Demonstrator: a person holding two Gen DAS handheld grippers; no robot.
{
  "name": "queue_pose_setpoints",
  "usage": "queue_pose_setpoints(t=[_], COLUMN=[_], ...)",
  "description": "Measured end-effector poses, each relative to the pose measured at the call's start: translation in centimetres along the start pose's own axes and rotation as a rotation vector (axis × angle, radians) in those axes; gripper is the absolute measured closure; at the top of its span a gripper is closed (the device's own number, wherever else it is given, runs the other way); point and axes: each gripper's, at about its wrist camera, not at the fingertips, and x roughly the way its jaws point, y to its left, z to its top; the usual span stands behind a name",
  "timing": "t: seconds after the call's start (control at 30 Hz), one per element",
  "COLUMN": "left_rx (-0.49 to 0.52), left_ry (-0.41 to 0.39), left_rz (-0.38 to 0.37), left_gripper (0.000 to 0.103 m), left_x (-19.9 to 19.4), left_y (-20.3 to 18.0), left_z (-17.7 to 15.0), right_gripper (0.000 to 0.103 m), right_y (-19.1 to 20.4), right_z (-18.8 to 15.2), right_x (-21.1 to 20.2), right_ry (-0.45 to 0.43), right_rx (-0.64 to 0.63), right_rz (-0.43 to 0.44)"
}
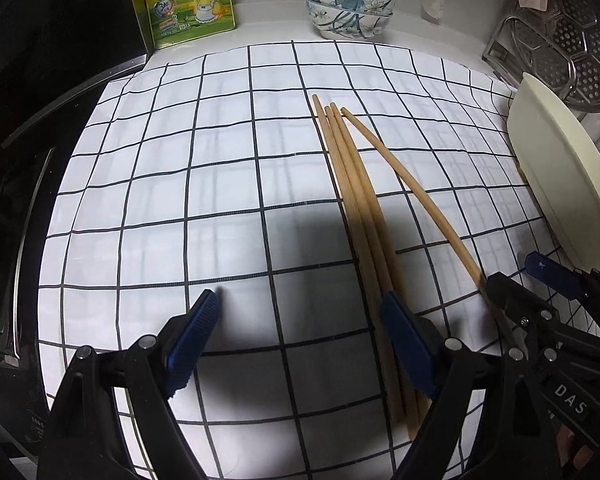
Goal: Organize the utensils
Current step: 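Push the tool fingers into the bundle to separate single chopsticks, then close the left tool on one chopstick while the right tool grasps another, then carry both held chopsticks up and over the cream-white basin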
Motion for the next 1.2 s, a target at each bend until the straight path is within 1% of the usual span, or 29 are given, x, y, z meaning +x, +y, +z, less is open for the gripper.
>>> queue_pose_setpoints(t=[0.17,0.4,0.7,0.73,0.77,0.8,0.83,0.87,0.9,0.93,0.97,1.0,1.07,1.1,1.2], left_rx=[0.026,-0.018,-0.034,-0.035,-0.033,-0.03,-0.026,-0.023,-0.022,-0.021,-0.019,-0.013,0.0,0.006,0.001], left_ry=[0.014,0.022,-0.005,-0.011,-0.017,-0.023,-0.027,-0.03,-0.032,-0.034,-0.035,-0.036,-0.032,-0.028,-0.017], left_rz=[0.063,0.071,0.073,0.075,0.076,0.074,0.073,0.072,0.072,0.07,0.068,0.063,0.053,0.049,0.037], left_gripper=[0.02,0.02,0.021,0.024,0.031,0.035,0.043,0.048,0.051,0.057,0.067,0.072,0.094,0.095,0.095], left_x=[0.2,-0.2,0.9,0.9,0.8,0.8,0.7,0.7,0.6,0.6,0.6,0.5,0.5,0.5,0.4], left_y=[-0.4,1.8,1.6,1.6,1.4,1.3,1.2,1.0,0.9,0.8,0.7,0.5,0.3,0.1,0.2], left_z=[-0.1,-0.7,1.4,1.6,1.7,1.8,1.9,2.0,2.1,2.1,2.2,2.2,2.3,2.3,2.2], right_gripper=[0.049,0.049,0.049,0.049,0.049,0.049,0.049,0.052,0.056,0.06,0.063,0.072,0.089,0.095,0.096], right_y=[0.1,0.8,1.6,1.6,1.7,1.7,1.7,1.7,1.9,2.0,2.3,2.4,2.8,3.0,3.1], right_z=[0.3,0.6,1.3,1.3,1.4,1.4,1.4,1.4,1.5,1.5,1.5,1.5,1.6,1.6,1.7], right_x=[0.3,0.9,2.3,2.4,2.4,2.4,2.4,2.4,2.5,2.5,2.5,2.5,2.5,2.5,2.4], right_ry=[0.007,0.013,0.006,0.005,0.001,-0.002,-0.005,-0.01,-0.014,-0.018,-0.023,-0.024,-0.024,-0.022,-0.012], right_rx=[-0.007,-0.038,-0.102,-0.104,-0.106,-0.106,-0.106,-0.109,-0.112,-0.12,-0.132,-0.139,-0.157,-0.166,-0.163], right_rz=[0.003,-0.002,-0.041,-0.041,-0.042,-0.043,-0.043,-0.04,-0.038,-0.037,-0.034,-0.018,-0.01,-0.011,0.002])
